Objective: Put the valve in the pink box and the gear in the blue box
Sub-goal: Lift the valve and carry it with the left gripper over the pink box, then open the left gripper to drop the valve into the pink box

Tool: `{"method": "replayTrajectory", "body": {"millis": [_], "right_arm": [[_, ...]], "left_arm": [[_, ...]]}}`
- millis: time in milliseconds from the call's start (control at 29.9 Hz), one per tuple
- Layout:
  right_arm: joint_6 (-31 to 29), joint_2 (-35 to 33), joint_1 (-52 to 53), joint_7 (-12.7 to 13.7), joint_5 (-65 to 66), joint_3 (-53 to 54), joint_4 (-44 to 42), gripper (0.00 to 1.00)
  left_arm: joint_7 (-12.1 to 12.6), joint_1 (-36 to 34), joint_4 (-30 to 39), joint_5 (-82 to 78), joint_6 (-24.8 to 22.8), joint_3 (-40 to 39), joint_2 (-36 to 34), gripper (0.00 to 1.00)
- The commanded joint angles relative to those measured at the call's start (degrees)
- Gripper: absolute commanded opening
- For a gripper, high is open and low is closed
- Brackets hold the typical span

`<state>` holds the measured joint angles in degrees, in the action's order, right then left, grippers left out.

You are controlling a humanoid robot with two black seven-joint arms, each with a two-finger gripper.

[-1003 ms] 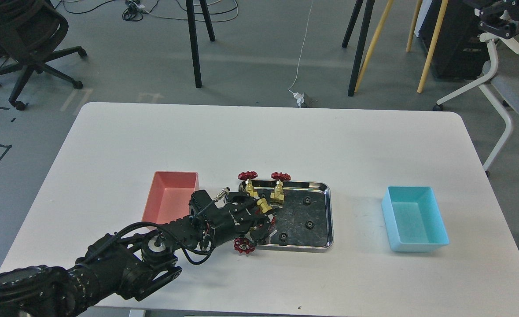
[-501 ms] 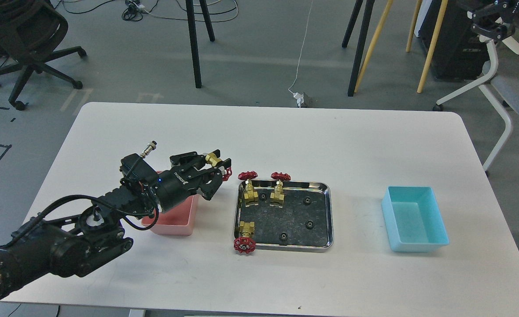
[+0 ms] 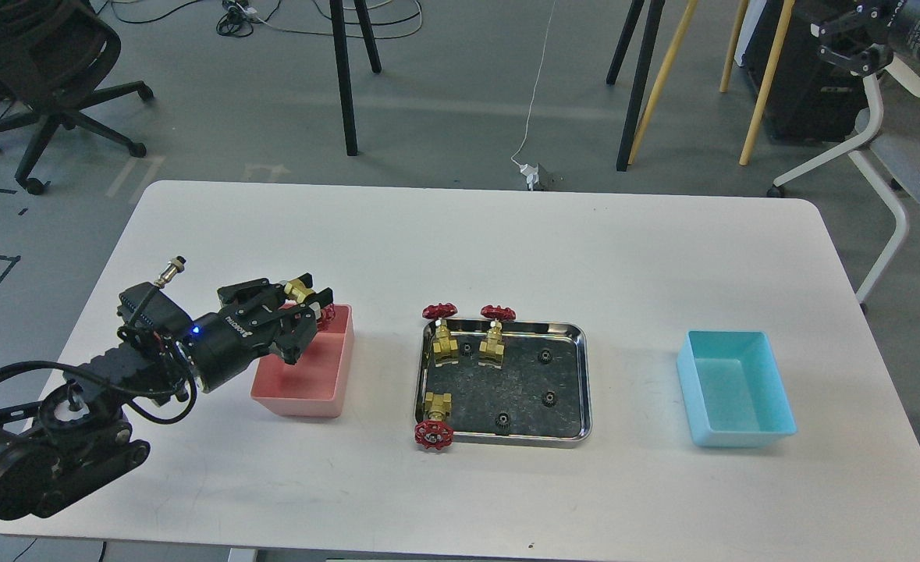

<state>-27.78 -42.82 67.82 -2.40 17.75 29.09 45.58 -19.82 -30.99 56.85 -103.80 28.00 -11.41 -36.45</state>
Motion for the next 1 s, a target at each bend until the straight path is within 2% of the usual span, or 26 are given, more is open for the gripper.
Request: {"method": "replayTrajectory", "body": {"millis": [0,134,201,267,401,568,769,869,936,969], "right_arm": [[0.0,0.7,0.2,0.0,0.0,0.0,-0.7,0.99],[0.0,1.2,0.2,0.0,0.4,0.0,-0.7,0.99],[0.1,1.4,0.2,0.0,0.8,0.0,-0.7,0.99],[0.1,1.5,0.2,-0.1,0.8,0.0,-0.7,0.99],[0.1,1.5,0.3,0.0,0.8,0.0,-0.7,0.99],[0.1,1.4,0.5,0.0,0.8,0.0,-0.7,0.99],[0.1,1.2,0.6,0.0,0.8,0.0,-0.7,0.99],[0.0,1.2,0.6,0.0,0.8,0.0,-0.7,0.99],[0.0,1.2,0.5,0.0,0.9,0.0,-0.7,0.99],[-0.1,1.3,0.5,0.0,1.1,0.0,-0.6,0.99]], "left_arm": [[-0.4,1.1,-3.6,0.0,0.0,0.0,0.3,0.12],[-0.6,1.6,-5.8,0.0,0.0,0.1,1.7,0.14],[-0.6,2.2,-6.1,0.2,0.0,0.1,2.0,0.18],[-0.6,2.5,-6.1,0.2,0.0,0.0,2.1,0.27],[-0.5,3.2,-5.9,0.3,0.0,-0.5,3.1,0.55],[-0.4,3.1,-5.2,1.3,0.0,-0.5,4.0,0.79],[-0.3,2.3,-3.4,4.3,0.0,-2.4,3.6,0.89],[-0.4,1.6,0.5,8.1,0.0,-7.8,2.2,0.96],[-0.5,-0.8,3.0,11.5,0.0,-11.1,0.2,0.97],[-0.6,-2.5,4.4,14.0,-2.4,-12.3,-1.1,0.97]]}}
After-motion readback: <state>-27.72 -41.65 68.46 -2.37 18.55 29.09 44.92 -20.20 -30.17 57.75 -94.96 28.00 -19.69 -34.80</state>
